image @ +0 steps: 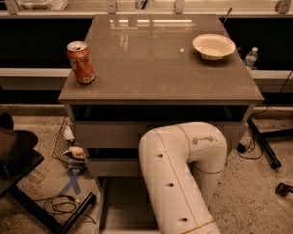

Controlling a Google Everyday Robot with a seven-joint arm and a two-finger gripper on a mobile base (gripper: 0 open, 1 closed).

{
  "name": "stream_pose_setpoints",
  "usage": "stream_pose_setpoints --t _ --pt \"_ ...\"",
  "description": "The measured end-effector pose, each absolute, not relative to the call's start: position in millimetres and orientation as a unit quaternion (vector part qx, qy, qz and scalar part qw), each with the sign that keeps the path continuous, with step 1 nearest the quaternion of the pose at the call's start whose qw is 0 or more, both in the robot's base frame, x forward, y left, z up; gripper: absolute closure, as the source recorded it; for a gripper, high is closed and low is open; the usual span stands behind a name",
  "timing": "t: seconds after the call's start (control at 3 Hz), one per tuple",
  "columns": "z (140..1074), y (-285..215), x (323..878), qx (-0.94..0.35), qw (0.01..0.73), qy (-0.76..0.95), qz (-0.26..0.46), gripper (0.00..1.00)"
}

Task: Open bottom drawer

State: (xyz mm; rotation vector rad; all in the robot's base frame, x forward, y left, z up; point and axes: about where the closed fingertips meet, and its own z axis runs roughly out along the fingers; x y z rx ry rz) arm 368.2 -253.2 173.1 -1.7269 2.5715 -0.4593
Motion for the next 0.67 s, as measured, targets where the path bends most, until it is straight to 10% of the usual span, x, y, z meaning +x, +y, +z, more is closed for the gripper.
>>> stream_pose_setpoints --t 0.33,0.67 --pt "172.3 -253.4 367.3 -0.551 0.004 0.821 -0.146 0.0" --pt "172.3 -253.4 367.2 -0.551 0.004 0.821 -0.146 0.0"
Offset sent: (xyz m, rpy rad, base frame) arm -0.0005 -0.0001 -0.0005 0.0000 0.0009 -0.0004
